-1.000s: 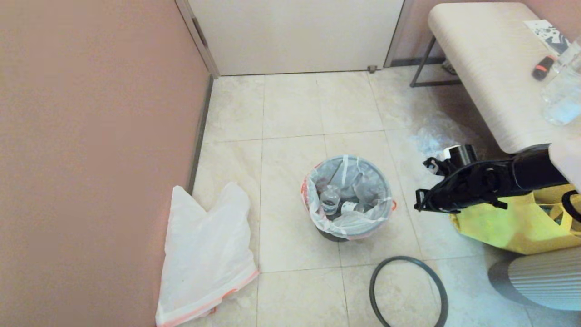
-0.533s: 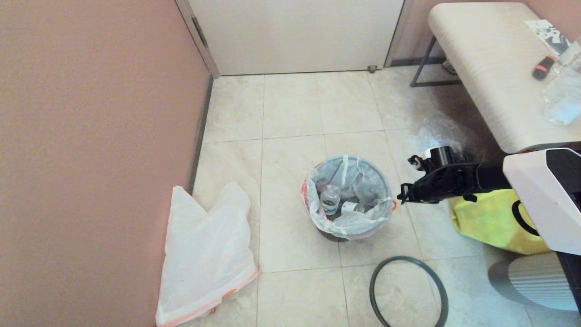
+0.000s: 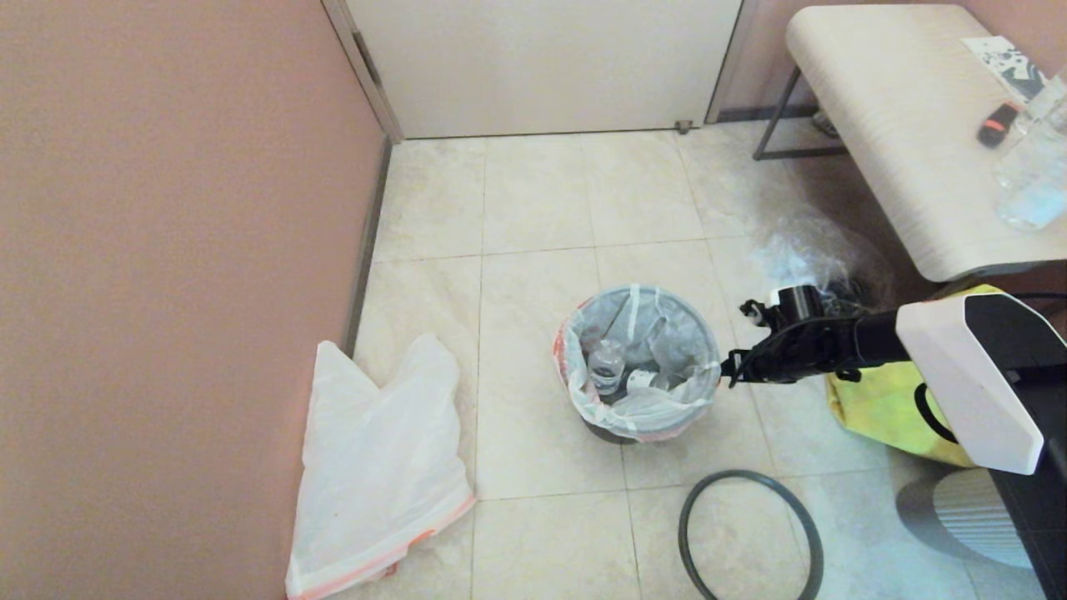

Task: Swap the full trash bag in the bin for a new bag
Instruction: Place the trash bag on the floor

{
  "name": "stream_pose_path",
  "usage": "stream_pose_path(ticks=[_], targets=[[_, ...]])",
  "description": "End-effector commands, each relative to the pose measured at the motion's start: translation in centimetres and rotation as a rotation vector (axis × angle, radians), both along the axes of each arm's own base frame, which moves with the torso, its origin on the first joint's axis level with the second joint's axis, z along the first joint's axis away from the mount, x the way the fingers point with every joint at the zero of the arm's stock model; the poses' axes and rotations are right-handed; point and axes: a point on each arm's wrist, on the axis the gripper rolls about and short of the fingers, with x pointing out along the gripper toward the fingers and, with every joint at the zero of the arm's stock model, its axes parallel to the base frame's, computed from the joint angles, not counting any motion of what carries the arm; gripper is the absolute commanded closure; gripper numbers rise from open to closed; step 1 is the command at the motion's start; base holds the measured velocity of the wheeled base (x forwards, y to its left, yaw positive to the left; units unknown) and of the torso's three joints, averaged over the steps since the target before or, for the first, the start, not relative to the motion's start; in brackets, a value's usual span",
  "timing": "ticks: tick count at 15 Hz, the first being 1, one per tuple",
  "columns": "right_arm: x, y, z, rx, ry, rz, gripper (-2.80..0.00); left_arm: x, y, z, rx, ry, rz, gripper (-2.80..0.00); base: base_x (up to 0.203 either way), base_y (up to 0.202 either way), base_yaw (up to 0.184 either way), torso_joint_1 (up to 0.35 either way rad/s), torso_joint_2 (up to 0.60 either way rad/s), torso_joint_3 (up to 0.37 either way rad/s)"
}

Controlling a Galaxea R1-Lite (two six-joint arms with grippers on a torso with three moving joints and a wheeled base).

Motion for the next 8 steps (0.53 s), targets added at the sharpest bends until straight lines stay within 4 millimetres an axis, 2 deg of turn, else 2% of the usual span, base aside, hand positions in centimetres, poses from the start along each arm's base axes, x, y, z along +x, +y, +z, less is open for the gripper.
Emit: stream_pose_path(ticks=[1, 3, 8], targets=[[0.0, 0.3, -0.4, 0.004, 0.008, 0.004, -2.80, 0.0, 0.0, 0.0, 0.000, 0.001, 0.001, 0.00, 0.000, 0.000, 0.000, 0.000, 0.00, 0.000], [0.1, 0.3, -0.8, 0.000, 0.010, 0.007, -2.80, 0.0, 0.0, 0.0, 0.000, 0.002, 0.001, 0.00, 0.000, 0.000, 0.000, 0.000, 0.00, 0.000], [0.9, 0.4, -4.1, -0.044, -0.009, 0.006, -2.80, 0.0, 0.0, 0.0, 0.000, 0.001, 0.001, 0.00, 0.000, 0.000, 0.000, 0.000, 0.00, 0.000]])
